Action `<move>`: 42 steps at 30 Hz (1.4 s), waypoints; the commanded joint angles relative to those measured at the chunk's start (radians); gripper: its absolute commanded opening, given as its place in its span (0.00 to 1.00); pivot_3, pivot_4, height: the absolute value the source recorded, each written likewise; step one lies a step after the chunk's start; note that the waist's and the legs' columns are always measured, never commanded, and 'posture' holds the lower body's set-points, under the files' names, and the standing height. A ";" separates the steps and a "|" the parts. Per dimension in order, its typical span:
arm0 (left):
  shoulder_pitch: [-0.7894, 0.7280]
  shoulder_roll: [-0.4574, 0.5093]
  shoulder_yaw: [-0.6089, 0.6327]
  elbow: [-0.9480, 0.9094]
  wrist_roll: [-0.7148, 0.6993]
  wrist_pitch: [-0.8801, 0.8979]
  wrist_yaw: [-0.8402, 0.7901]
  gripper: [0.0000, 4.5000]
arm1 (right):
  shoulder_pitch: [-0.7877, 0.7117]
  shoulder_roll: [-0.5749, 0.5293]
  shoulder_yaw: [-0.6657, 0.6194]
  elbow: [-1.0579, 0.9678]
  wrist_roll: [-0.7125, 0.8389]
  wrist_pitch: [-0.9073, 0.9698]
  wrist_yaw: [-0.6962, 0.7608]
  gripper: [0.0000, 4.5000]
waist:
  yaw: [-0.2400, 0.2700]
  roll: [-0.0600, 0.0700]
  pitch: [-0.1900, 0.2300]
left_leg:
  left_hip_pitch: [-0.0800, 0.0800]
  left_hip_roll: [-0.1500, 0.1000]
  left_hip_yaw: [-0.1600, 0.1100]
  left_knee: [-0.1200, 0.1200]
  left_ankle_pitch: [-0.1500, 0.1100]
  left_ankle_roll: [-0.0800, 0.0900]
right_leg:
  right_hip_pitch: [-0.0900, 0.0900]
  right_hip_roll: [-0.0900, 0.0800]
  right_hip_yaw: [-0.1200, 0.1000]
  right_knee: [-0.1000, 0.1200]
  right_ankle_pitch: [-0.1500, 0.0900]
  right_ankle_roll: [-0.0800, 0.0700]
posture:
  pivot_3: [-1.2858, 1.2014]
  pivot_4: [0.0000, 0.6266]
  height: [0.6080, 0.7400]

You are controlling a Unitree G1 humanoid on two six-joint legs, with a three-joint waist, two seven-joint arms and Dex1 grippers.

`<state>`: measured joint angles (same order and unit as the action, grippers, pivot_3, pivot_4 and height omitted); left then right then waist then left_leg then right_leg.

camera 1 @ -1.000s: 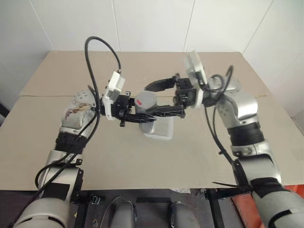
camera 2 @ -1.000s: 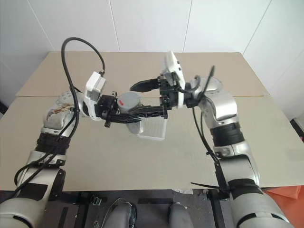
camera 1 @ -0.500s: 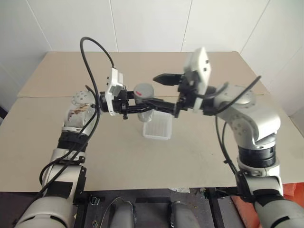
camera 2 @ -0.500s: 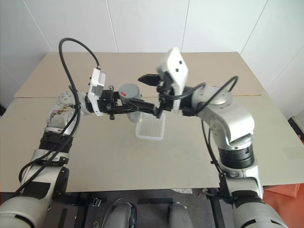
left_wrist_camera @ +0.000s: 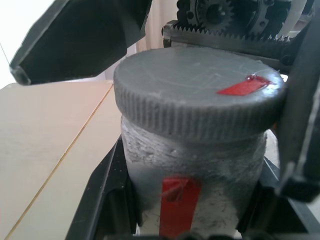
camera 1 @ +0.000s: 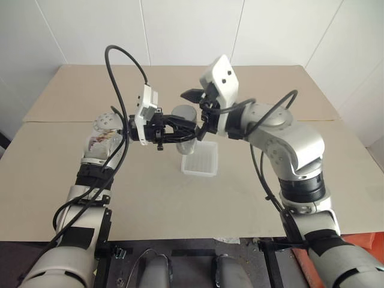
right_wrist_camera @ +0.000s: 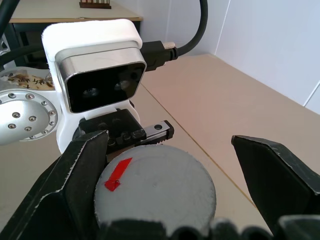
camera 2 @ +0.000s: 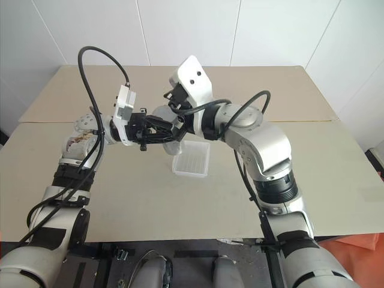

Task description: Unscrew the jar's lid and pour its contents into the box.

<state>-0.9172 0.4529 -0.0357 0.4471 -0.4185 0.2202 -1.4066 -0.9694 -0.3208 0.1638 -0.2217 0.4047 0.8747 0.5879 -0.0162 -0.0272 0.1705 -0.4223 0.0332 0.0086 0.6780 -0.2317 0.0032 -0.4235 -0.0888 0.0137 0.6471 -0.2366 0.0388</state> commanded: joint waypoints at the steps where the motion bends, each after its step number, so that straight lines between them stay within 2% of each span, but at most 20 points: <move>1: 0.001 0.031 0.025 -0.064 -0.036 0.015 -0.040 0.43 | -0.011 -0.033 -0.031 0.015 -0.026 -0.039 0.000 1.00 | 0.000 0.000 0.000 | 0.000 0.000 0.000 0.000 0.000 0.000 | 0.000 0.000 0.000 0.000 0.000 0.000 | 0.52 0.24 1.00; 9: 0.020 0.090 0.052 -0.075 -0.068 0.060 -0.090 0.43 | 0.032 -0.135 -0.073 0.009 0.010 -0.062 0.077 1.00 | -0.001 0.000 0.000 | 0.000 0.000 0.000 0.000 0.000 0.000 | 0.000 0.000 0.000 0.000 0.000 0.000 | 0.52 0.24 1.00; 22: 0.015 0.094 0.058 -0.032 -0.057 0.056 -0.081 0.43 | 0.058 -0.245 -0.140 -0.013 0.093 -0.059 0.179 1.00 | -0.002 0.000 0.000 | 0.000 0.000 0.000 0.000 0.000 0.000 | 0.000 0.000 0.000 0.000 0.000 0.000 | 0.52 0.24 1.00; 25: -0.016 0.067 0.047 0.018 -0.044 0.044 -0.073 0.43 | 0.029 -0.209 -0.138 -0.056 0.156 -0.022 0.189 1.00 | -0.003 0.000 0.000 | 0.000 0.000 0.000 0.000 0.000 0.000 | 0.000 0.000 0.000 0.000 0.000 0.000 | 0.52 0.24 1.00; 28: -0.043 0.044 0.036 0.060 -0.025 0.023 -0.071 0.43 | -0.003 -0.166 -0.105 -0.059 0.152 -0.014 0.161 1.00 | -0.002 0.000 0.000 | 0.000 0.000 0.000 0.000 0.000 0.000 | 0.000 0.000 0.000 0.000 0.000 0.000 | 0.52 0.24 1.00; 33: -0.073 0.004 0.027 0.100 -0.002 -0.007 -0.072 0.43 | -0.064 -0.071 -0.046 -0.003 0.110 -0.028 0.109 1.00 | -0.001 0.000 0.000 | 0.000 0.000 0.000 0.000 0.000 0.000 | 0.000 0.000 0.000 0.000 0.000 0.000 | 0.52 0.24 1.00; 42: -0.061 0.005 0.038 0.082 -0.008 -0.007 -0.082 0.43 | -0.118 0.009 0.016 0.135 0.007 -0.087 0.079 1.00 | -0.002 0.000 0.000 | 0.000 0.000 0.000 0.000 0.000 0.000 | 0.000 0.000 0.000 0.000 0.000 0.000 | 0.52 0.24 1.00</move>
<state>-0.9713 0.4459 -0.0165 0.5650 -0.4132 0.2208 -1.4791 -1.0614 -0.3101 0.1894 -0.0935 0.4241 0.8327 0.6638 -0.0180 -0.0272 0.1705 -0.4225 0.0333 0.0086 0.6778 -0.2317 0.0032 -0.4239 -0.0887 0.0137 0.6471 -0.2366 0.0388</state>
